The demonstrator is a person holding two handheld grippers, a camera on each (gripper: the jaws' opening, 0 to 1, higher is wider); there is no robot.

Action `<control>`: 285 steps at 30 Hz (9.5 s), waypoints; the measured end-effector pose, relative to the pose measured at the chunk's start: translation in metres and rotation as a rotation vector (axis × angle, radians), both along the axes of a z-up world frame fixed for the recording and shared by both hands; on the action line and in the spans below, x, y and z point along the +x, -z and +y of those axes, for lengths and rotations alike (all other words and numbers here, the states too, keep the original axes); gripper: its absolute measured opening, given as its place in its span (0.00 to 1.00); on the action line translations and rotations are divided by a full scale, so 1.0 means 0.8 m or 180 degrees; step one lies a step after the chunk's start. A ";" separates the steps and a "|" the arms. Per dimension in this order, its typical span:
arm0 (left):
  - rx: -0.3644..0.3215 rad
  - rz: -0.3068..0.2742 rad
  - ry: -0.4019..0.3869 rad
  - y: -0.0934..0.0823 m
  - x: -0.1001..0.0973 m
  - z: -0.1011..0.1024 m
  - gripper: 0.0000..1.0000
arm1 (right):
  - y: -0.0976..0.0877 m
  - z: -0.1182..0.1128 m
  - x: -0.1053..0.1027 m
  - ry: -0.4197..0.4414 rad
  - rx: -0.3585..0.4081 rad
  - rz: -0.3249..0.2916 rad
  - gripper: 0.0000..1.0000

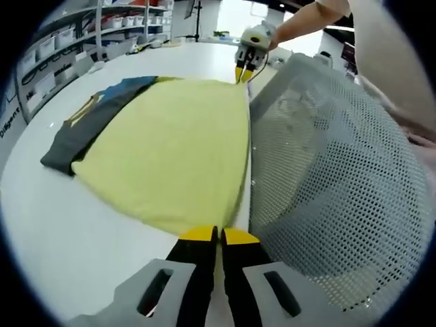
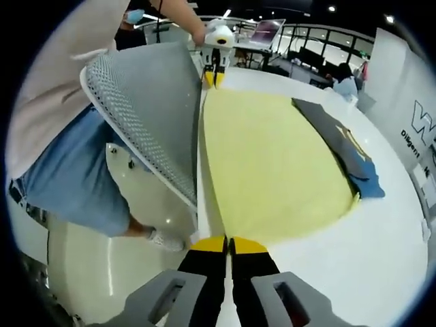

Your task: Fold the garment on the visible template until the final outline fits inside the template.

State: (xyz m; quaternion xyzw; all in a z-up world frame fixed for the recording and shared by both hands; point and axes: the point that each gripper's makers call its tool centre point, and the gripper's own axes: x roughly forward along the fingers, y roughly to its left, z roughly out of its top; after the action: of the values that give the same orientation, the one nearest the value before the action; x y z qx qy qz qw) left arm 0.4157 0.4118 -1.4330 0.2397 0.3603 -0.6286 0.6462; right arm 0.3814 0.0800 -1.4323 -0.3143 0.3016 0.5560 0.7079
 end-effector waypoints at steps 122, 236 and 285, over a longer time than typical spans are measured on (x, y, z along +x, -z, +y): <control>-0.0384 -0.0069 -0.2384 0.001 0.279 -0.032 0.19 | 0.006 -0.008 0.282 0.2033 0.1084 0.0201 0.23; -0.0594 -0.0088 -0.2334 0.008 0.272 0.002 0.02 | 0.008 -0.047 0.265 0.2175 0.1125 0.0089 0.00; -0.1537 -0.0754 -0.2638 -0.199 0.047 -0.018 0.32 | -0.155 0.040 0.100 0.2331 0.1584 -0.0181 0.27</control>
State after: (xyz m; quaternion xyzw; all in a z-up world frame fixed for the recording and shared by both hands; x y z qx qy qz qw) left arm 0.4537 0.3972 -1.2735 -0.0105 0.1935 -0.3526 0.9155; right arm 0.4613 0.1117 -1.3079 -0.0218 0.2304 0.3154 0.9203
